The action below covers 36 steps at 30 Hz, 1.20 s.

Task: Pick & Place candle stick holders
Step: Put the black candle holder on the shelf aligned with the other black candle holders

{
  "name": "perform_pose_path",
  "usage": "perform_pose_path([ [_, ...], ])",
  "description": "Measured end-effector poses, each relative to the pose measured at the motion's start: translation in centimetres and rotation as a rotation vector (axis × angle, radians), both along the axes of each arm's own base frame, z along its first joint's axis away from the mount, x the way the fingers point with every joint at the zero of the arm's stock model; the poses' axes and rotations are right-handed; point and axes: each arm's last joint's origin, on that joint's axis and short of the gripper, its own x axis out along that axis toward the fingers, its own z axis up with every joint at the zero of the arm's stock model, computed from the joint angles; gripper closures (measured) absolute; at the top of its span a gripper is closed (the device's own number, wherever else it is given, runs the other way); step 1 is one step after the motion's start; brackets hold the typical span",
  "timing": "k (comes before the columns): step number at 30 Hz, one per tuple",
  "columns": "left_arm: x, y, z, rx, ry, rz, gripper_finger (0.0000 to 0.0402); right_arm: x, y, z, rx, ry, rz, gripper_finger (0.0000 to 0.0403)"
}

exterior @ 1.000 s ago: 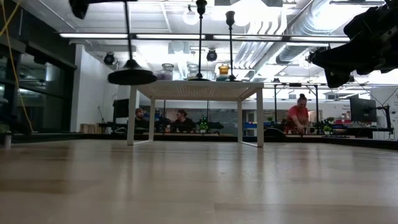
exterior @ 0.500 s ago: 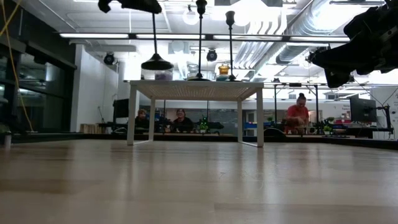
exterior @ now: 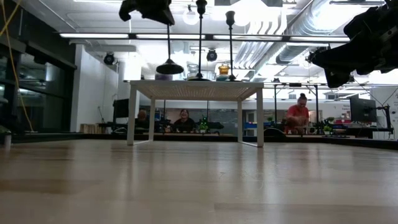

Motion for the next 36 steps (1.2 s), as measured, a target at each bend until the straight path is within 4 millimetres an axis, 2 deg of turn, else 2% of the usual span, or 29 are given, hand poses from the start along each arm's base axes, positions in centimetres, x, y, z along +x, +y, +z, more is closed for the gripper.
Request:
perform_pose_path([
  [8,1.1,0.8,-0.5,-0.040,0.022,0.031,0.0395,0.0,0.0,0.0,0.000,0.000,0.000,0.0361],
  [17,0.6,1.3,-1.2,-0.080,0.049,0.082,0.0395,0.0,0.0,0.0,0.000,0.000,0.000,0.0361],
  [22,0.5,1.4,-1.3,-0.073,0.053,0.098,0.0395,0.0,0.0,0.0,0.000,0.000,0.000,0.0361],
  [29,0.4,2.6,-1.4,-0.084,0.066,0.124,0.0395,0.0,0.0,0.0,0.000,0.000,0.000,0.0361],
  [36,0.4,2.7,-1.4,-0.086,0.067,0.123,0.0395,0.0,0.0,0.0,0.000,0.000,0.000,0.0361],
])
